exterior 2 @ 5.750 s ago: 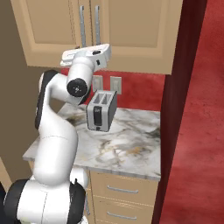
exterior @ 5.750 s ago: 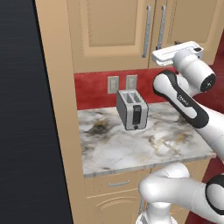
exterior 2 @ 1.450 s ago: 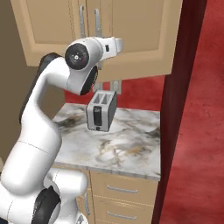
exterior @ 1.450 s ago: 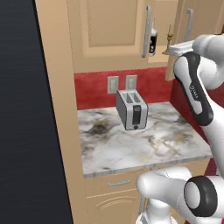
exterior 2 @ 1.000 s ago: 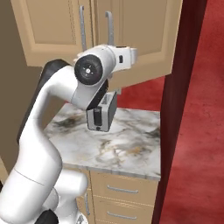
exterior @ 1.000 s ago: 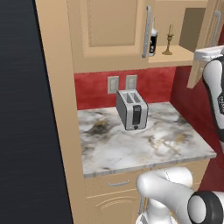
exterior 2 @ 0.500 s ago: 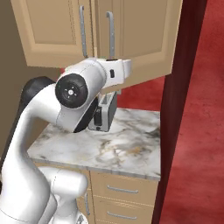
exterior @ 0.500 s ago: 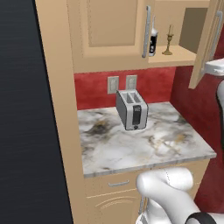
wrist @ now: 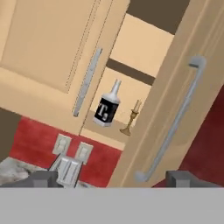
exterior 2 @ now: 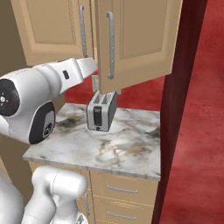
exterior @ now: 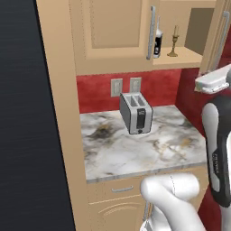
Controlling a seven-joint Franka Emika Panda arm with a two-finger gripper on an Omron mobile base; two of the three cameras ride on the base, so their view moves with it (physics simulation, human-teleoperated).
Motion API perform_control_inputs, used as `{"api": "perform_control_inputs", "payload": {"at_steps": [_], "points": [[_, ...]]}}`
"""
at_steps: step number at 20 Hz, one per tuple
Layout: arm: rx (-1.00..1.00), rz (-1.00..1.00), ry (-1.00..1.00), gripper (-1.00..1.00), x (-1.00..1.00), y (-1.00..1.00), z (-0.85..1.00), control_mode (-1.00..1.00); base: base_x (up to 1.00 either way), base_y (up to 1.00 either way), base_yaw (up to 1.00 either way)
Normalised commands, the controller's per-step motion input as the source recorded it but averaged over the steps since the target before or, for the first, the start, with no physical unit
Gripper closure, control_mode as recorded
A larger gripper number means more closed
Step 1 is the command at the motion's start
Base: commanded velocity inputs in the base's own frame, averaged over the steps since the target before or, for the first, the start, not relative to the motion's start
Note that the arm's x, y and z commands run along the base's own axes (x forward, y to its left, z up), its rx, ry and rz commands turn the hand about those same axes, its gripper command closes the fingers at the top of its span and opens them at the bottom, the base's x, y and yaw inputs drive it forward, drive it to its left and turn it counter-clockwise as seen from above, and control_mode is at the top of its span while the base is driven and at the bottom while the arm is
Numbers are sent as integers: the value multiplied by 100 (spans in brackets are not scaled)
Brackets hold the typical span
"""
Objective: Get the candle and the liquor from the cabinet and move them to the dining counter.
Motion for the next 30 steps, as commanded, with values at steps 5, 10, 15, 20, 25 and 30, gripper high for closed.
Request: {"api": "perform_control_inputs", "payload": {"at_steps": [5,10,15,20,25,30], "points": [[-34,-8,13,-100,13,70,0,-100,0,0,0],[-30,-10,19,-100,26,25,-10,-100,0,0,0],[-22,-12,19,-100,35,0,-20,-100,0,0,0],[-18,-8,12,-100,41,0,-25,-100,0,0,0],[-11,-2,6,-100,48,-12,-20,-100,0,0,0],[-6,0,3,-100,53,-24,-9,-100,0,0,0]]}}
